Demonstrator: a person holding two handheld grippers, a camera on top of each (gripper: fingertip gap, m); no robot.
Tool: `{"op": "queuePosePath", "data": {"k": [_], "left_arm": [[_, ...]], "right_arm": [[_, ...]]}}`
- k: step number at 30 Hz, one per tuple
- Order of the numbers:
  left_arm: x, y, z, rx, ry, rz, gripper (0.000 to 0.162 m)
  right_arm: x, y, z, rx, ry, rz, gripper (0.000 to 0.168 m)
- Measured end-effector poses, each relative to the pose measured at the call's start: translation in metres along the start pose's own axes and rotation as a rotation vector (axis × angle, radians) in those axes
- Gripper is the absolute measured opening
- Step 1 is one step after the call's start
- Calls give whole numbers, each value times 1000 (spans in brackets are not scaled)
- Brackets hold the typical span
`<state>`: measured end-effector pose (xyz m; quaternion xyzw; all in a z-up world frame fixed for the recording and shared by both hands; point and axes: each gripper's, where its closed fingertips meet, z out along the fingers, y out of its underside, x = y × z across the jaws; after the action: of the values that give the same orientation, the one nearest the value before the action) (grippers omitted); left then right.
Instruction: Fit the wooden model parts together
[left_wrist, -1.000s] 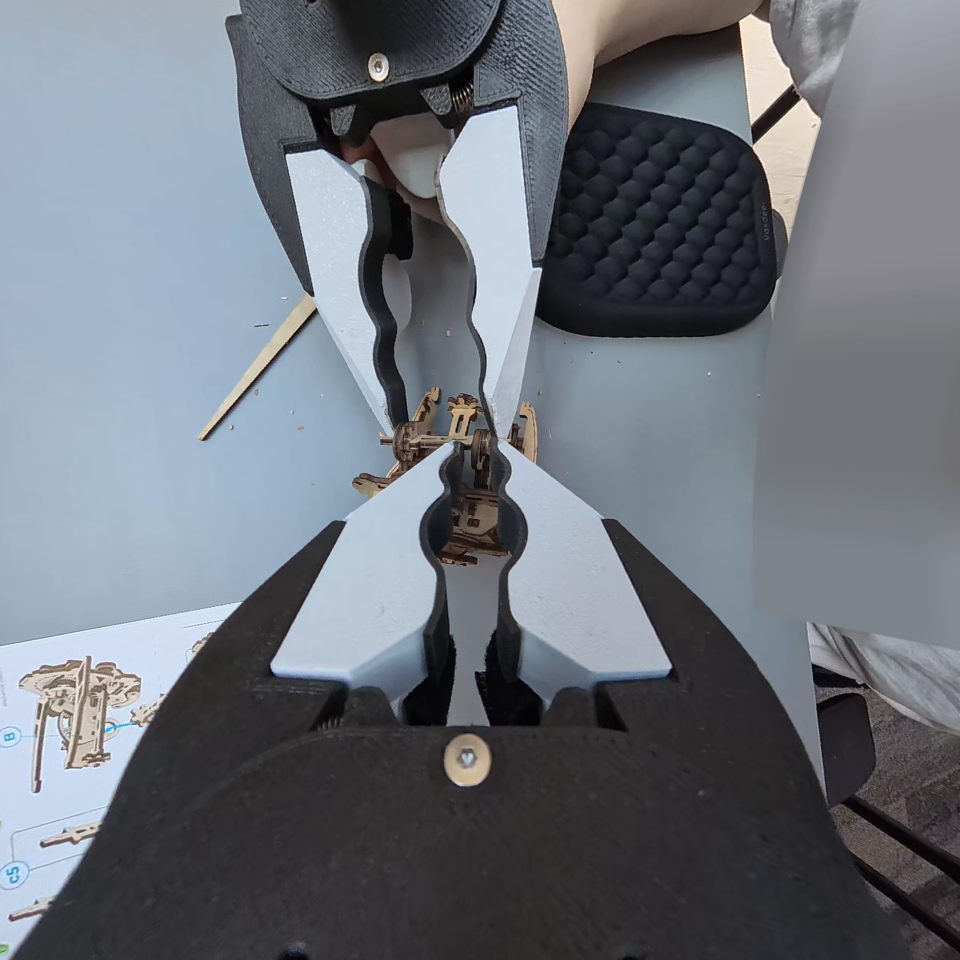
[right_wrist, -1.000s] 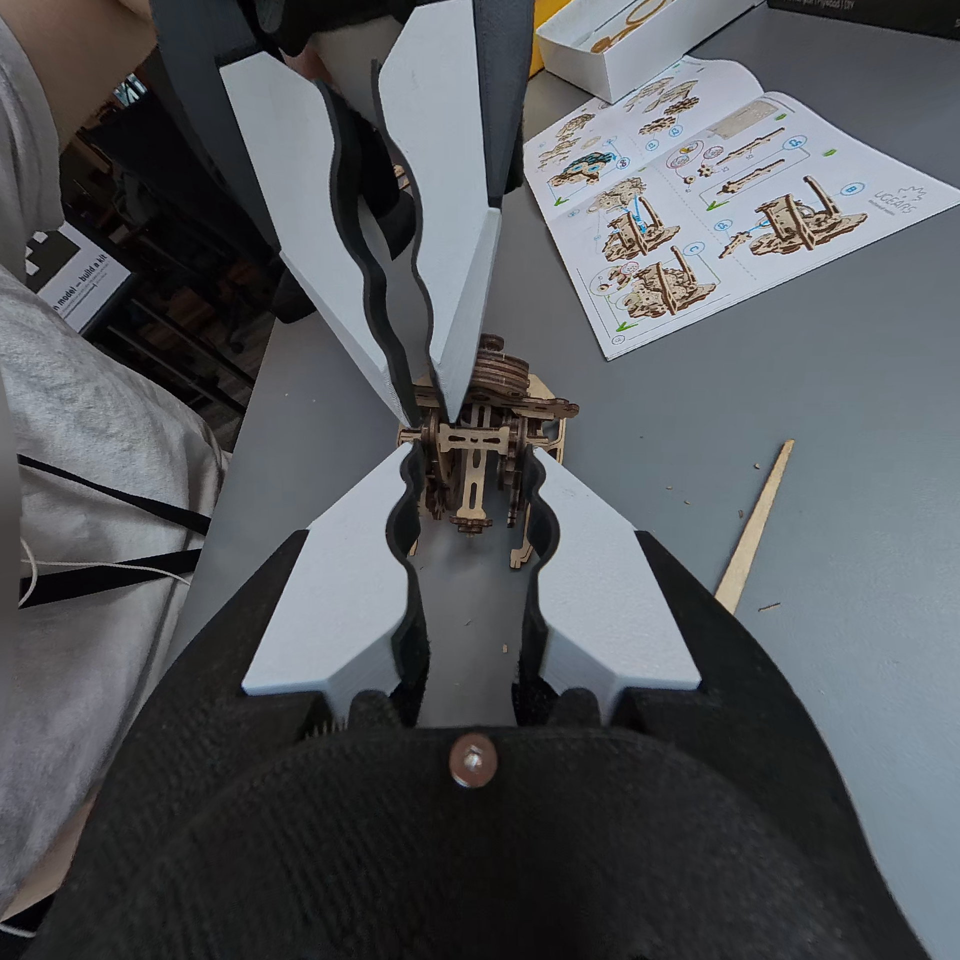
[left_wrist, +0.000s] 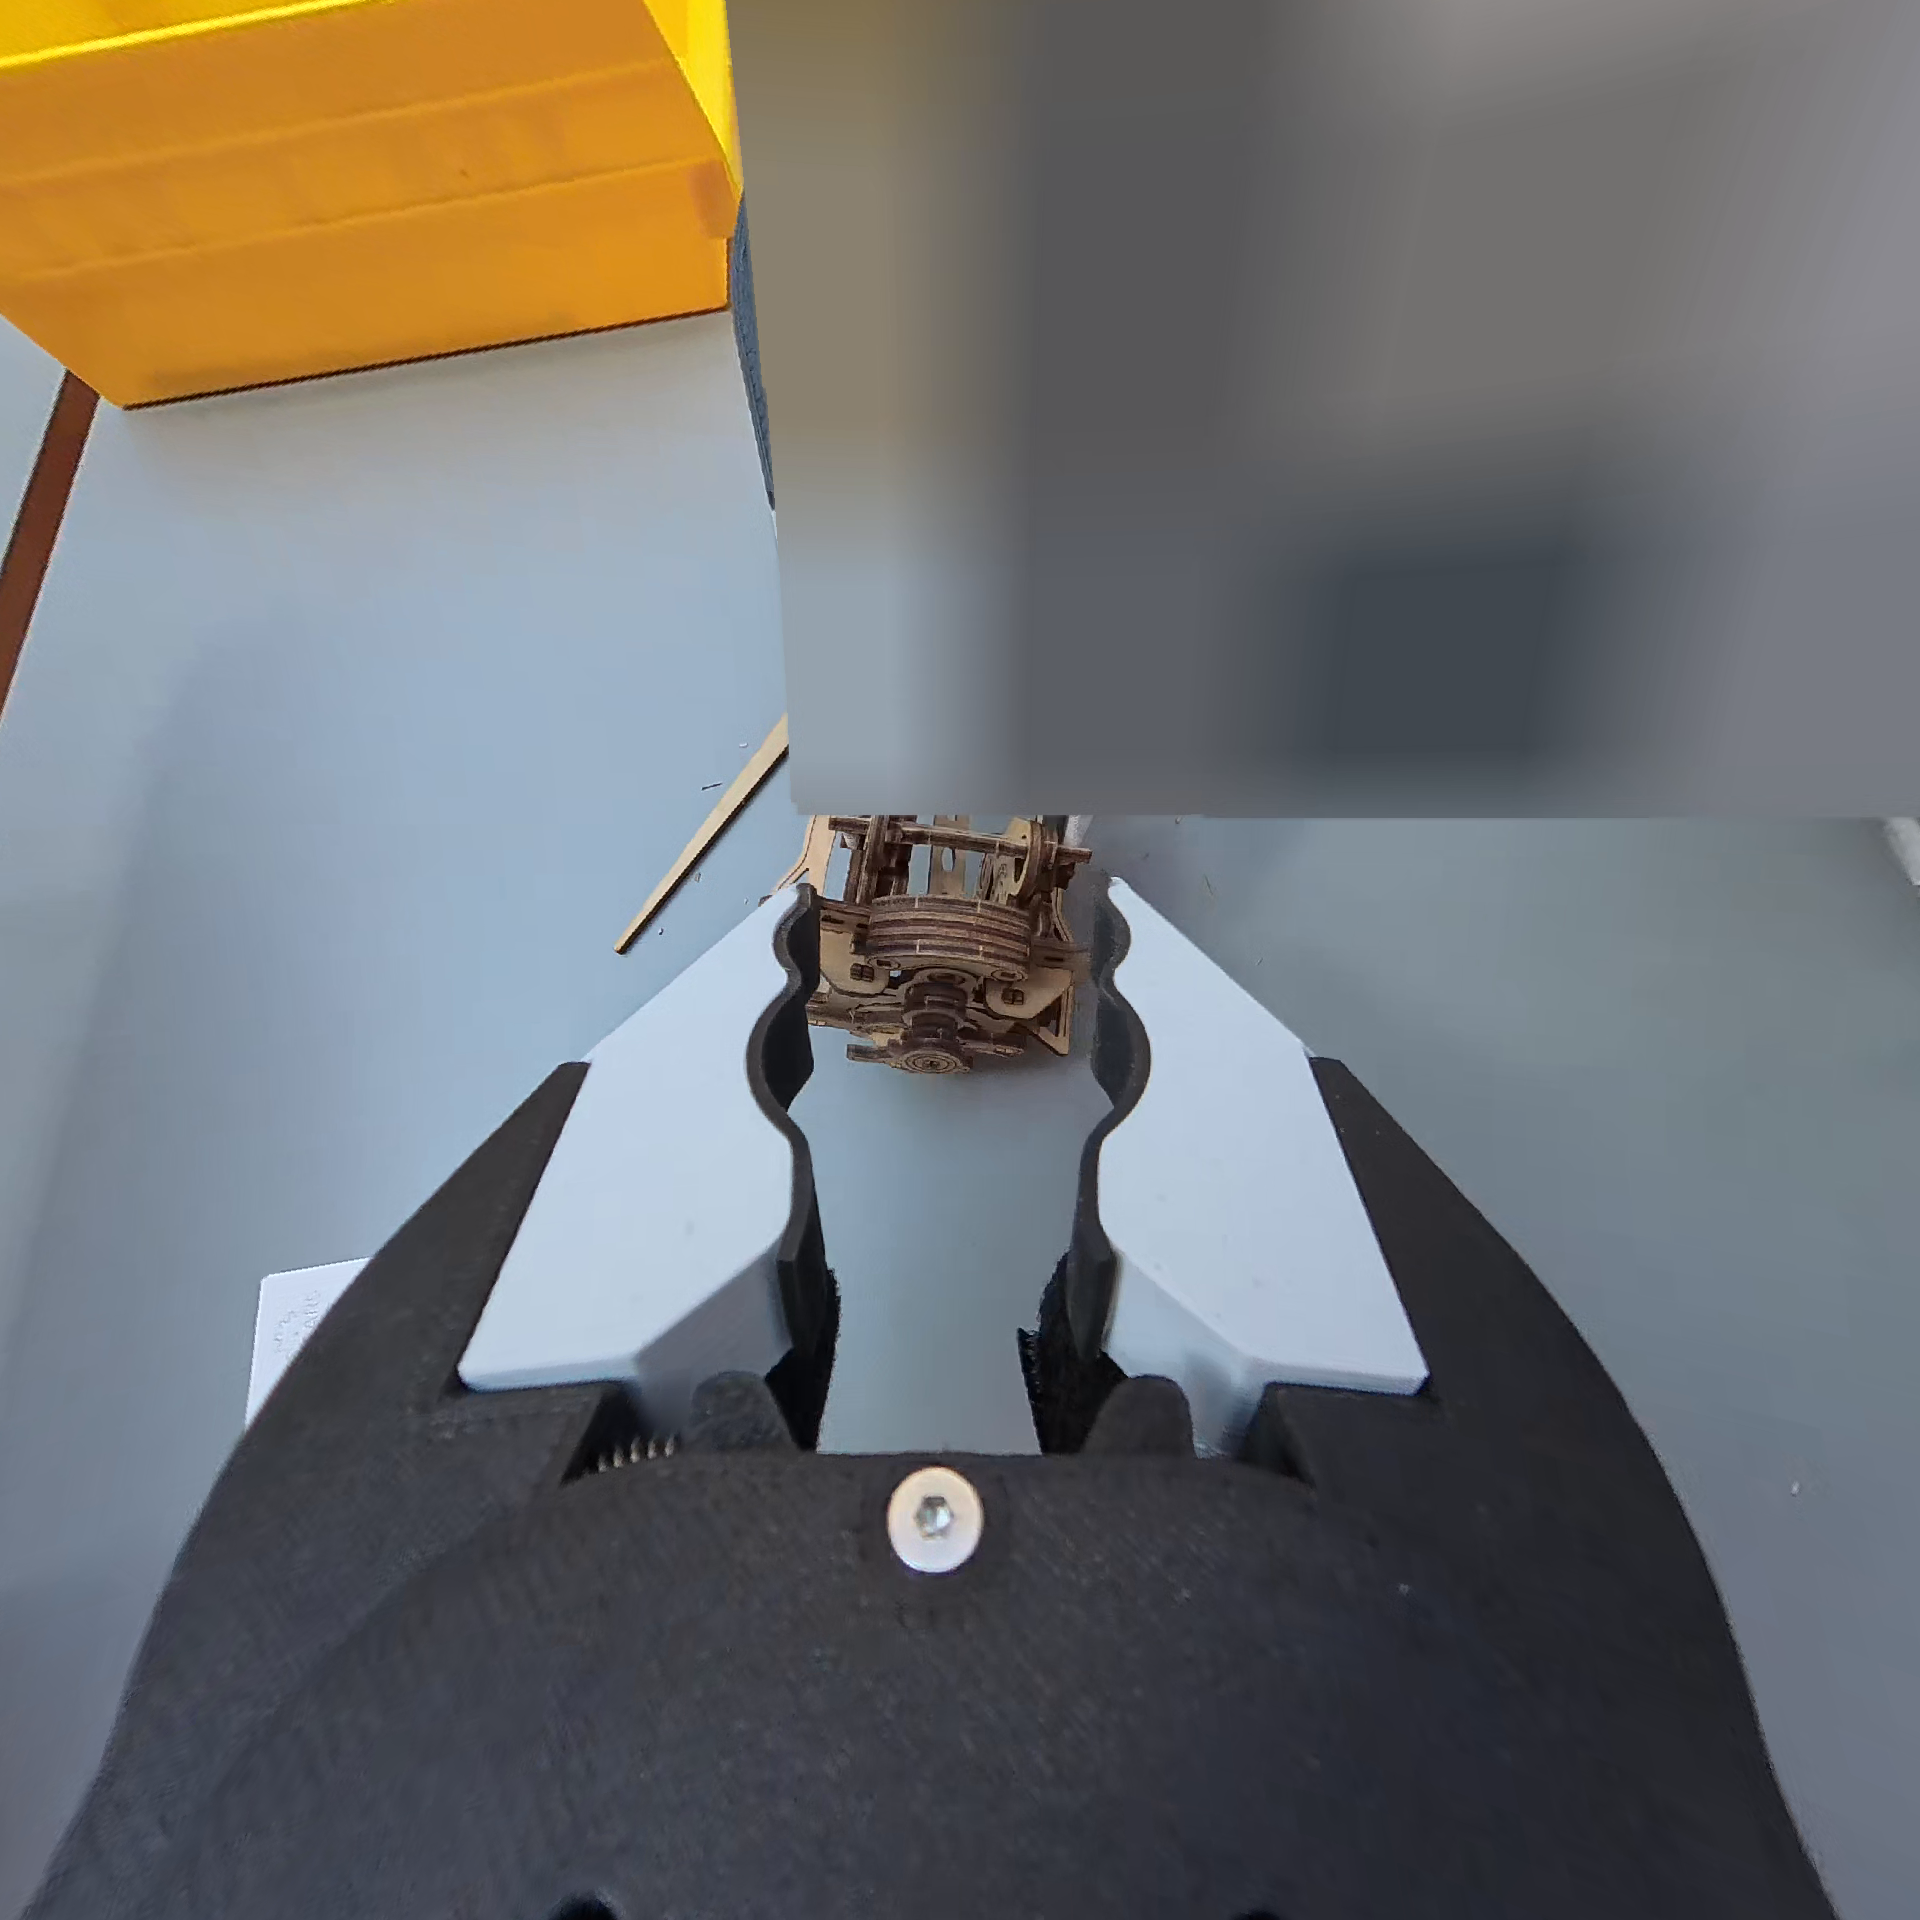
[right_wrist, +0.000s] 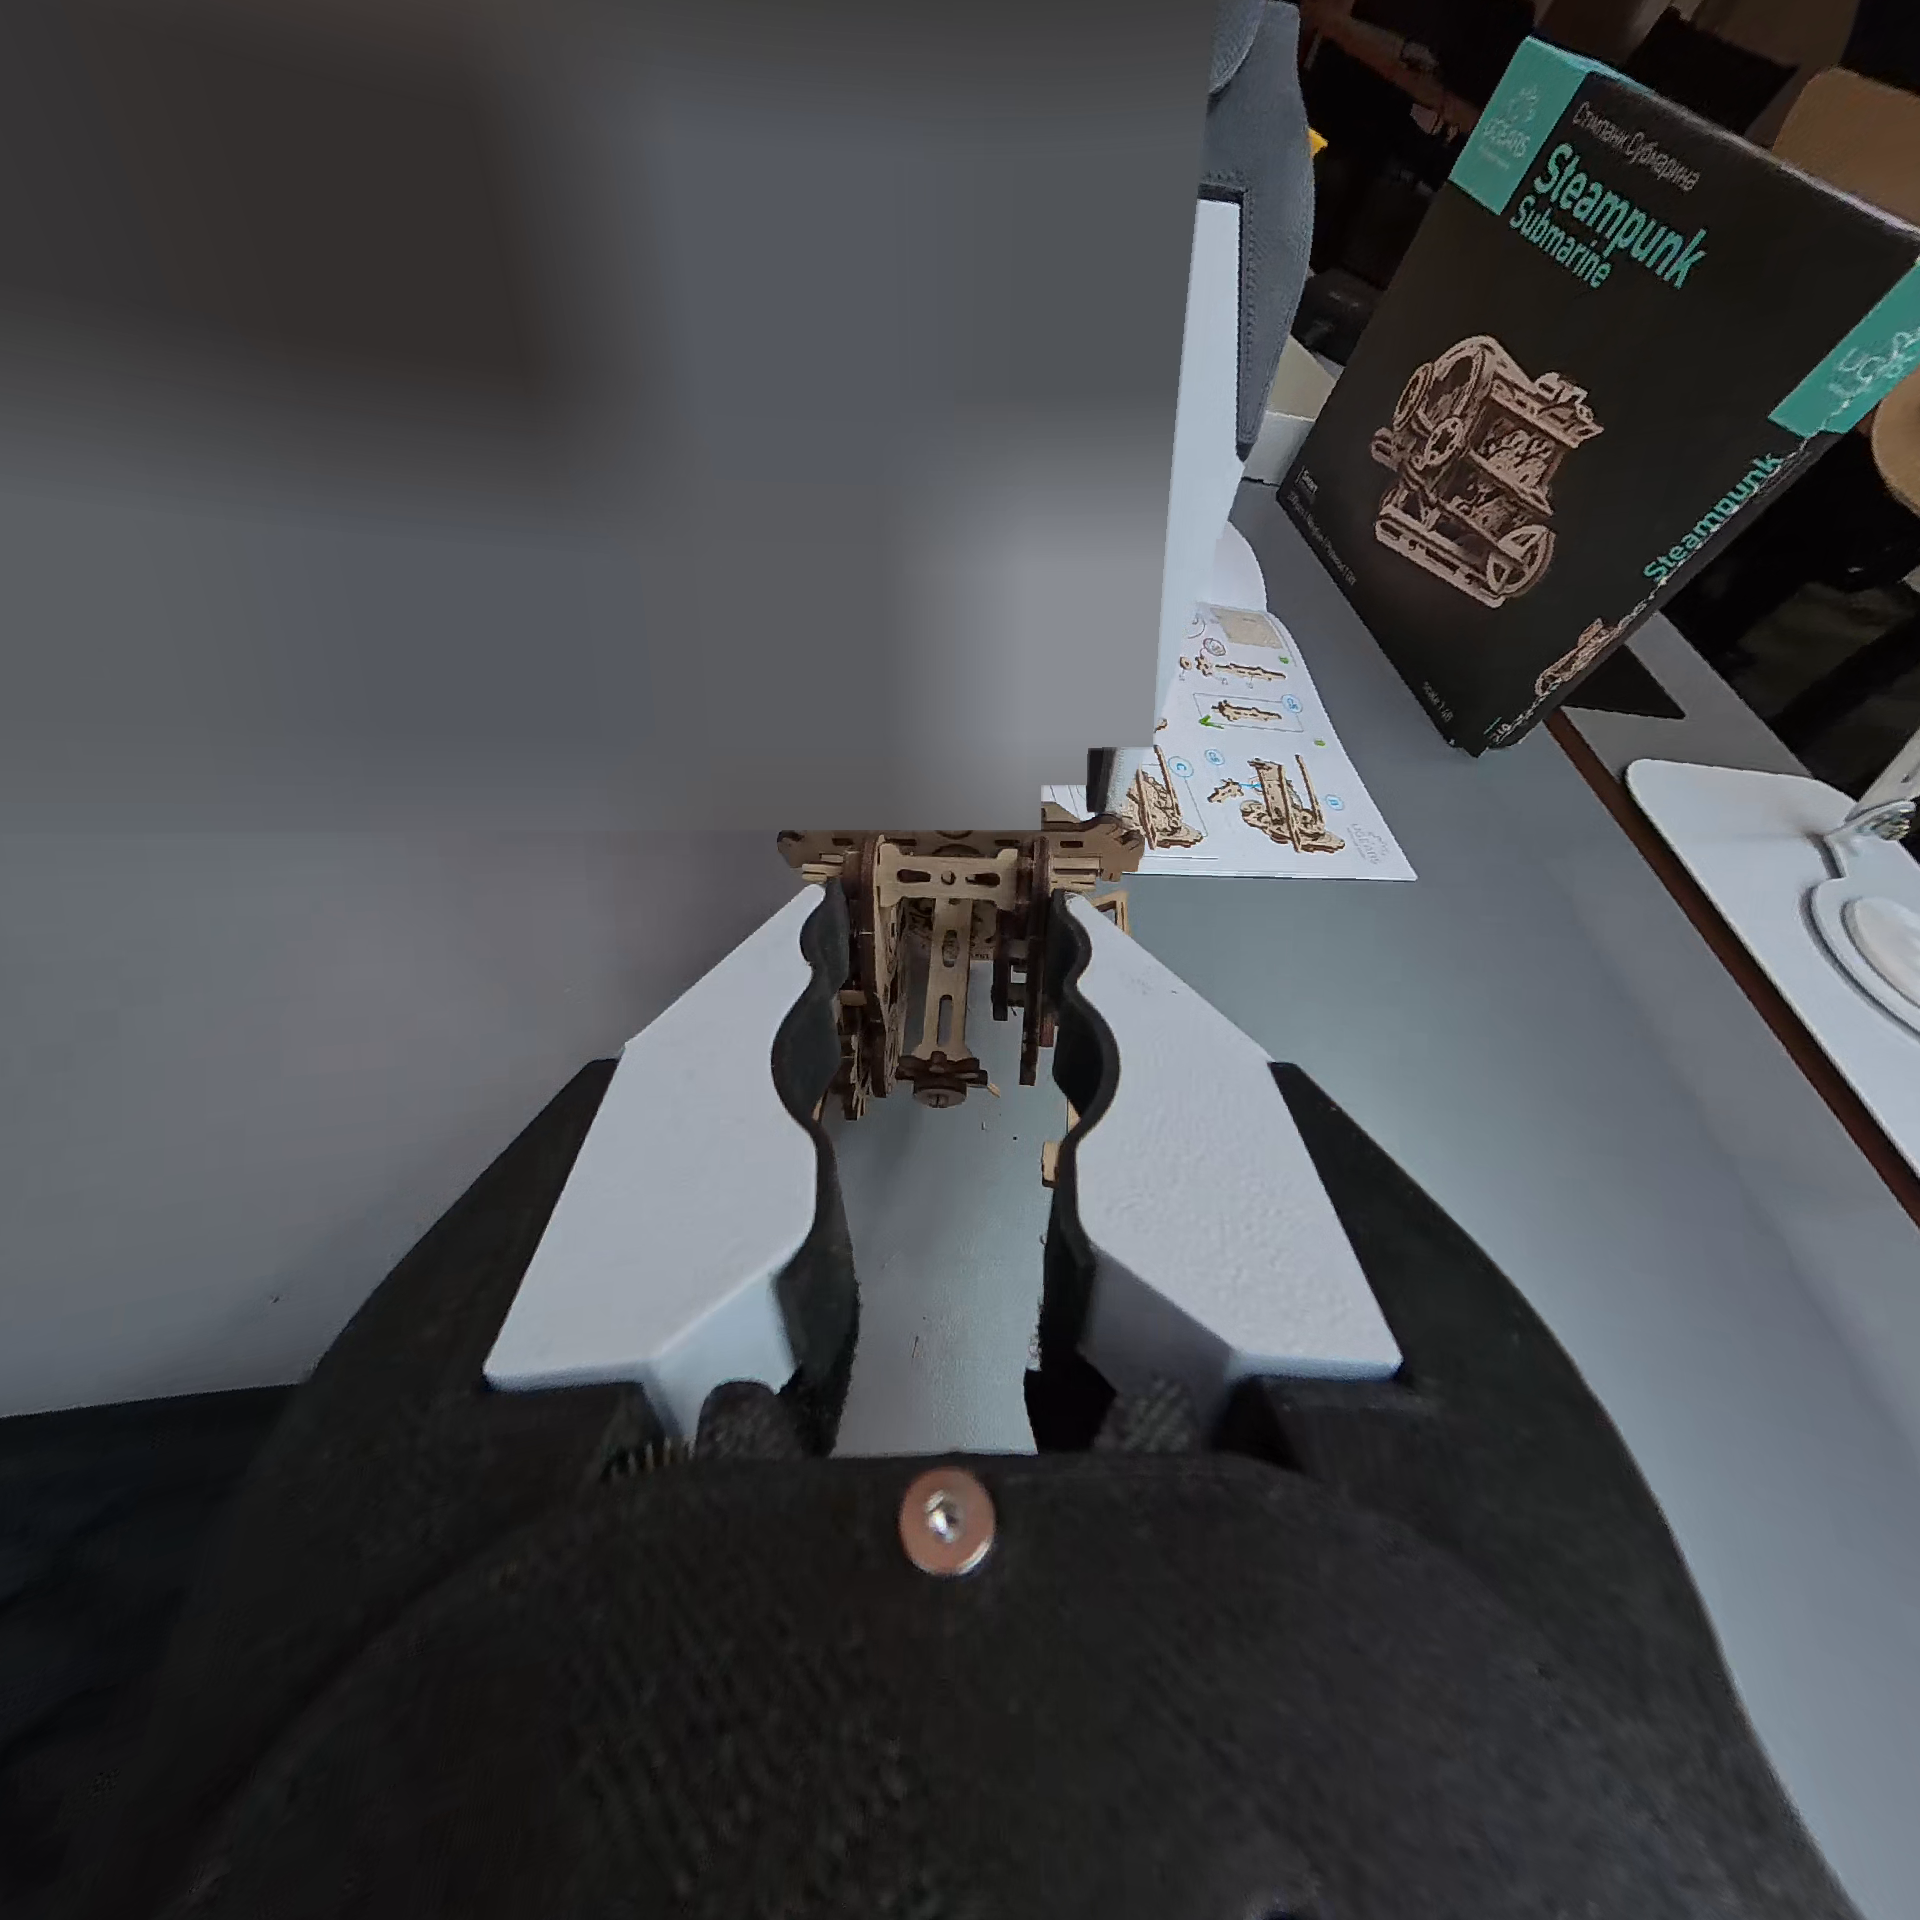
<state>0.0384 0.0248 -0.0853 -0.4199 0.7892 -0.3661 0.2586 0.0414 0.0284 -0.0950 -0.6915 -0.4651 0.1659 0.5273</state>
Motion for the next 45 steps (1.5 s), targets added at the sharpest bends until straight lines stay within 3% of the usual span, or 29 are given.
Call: {"op": "queuePosePath", "data": {"k": [12, 16, 28, 45], "left_arm": [[2, -5, 2, -31, -104, 234, 48], [3, 7, 11, -138, -104, 303, 56], [0, 7, 18, -63, -111, 232, 47], [-4, 9, 23, -26, -141, 196, 51]], "right_arm": [[-3, 1, 6, -30, 91, -225, 36], [-7, 3, 10, -61, 104, -287, 37], [-1, 8, 8, -65, 136, -287, 36], [5, 7, 7, -46, 139, -171, 36]]}}
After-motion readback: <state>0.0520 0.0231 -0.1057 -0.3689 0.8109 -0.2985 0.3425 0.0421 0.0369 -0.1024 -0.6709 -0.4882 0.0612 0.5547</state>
